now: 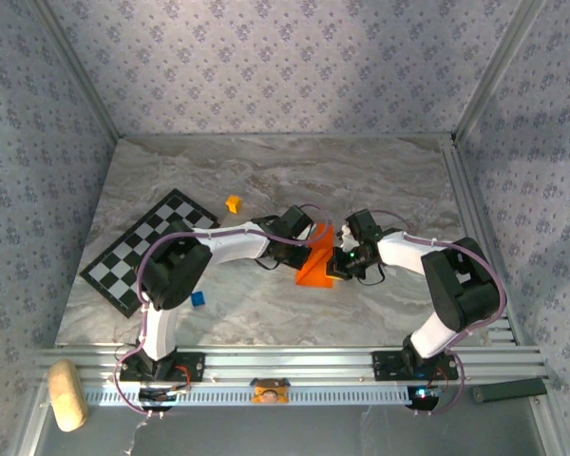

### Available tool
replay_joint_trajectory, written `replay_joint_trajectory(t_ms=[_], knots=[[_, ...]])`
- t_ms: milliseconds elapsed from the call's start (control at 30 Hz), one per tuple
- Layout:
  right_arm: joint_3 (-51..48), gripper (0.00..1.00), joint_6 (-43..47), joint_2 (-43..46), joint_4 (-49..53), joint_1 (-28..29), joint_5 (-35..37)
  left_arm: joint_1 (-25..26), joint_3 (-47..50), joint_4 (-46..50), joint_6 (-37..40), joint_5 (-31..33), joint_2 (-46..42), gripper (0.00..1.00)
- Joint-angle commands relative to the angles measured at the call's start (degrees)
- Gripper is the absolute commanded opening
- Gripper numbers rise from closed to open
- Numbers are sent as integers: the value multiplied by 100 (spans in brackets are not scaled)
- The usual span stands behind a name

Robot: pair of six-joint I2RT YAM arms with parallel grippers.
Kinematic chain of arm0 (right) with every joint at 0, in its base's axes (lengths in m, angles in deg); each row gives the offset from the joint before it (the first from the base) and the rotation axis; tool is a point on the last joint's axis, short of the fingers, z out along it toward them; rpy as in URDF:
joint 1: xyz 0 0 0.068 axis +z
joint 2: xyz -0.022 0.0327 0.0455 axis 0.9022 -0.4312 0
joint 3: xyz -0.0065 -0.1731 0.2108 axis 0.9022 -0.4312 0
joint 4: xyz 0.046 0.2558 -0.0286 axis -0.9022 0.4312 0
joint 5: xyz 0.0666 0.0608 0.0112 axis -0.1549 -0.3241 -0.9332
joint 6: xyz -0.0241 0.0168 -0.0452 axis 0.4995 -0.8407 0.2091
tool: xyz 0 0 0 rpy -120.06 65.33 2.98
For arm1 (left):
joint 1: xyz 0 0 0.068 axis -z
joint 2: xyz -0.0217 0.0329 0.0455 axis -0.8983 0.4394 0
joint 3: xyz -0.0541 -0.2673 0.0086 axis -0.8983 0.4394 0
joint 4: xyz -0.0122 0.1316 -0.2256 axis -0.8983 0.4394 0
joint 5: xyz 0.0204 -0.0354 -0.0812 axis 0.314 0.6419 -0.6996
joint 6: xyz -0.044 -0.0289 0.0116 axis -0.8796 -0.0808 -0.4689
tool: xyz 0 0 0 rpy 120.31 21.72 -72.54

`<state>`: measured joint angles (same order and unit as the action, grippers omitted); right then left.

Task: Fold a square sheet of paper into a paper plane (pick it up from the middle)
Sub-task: Fold the triangle a second time at the center of the table.

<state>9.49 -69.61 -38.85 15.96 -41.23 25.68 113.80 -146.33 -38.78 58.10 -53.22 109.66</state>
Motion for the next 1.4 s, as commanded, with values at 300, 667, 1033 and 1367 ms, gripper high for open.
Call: replay_joint_trajectory(t_ms=[300, 667, 1033, 1367], knots=[[-178, 4, 75, -186, 343, -42, 383, -13, -52, -34, 111, -61, -88, 7], [-130, 4, 117, -197, 355, -47, 351, -8, -51, 77, 69, -142, 178, 7], [56, 19, 195, 623, 356, -264, 43, 117, -95, 505, -551, -81, 260, 6], [-691, 14, -629, 1275, -605, -680, -623, 505, -8, 513, -1637, 132, 166, 6]])
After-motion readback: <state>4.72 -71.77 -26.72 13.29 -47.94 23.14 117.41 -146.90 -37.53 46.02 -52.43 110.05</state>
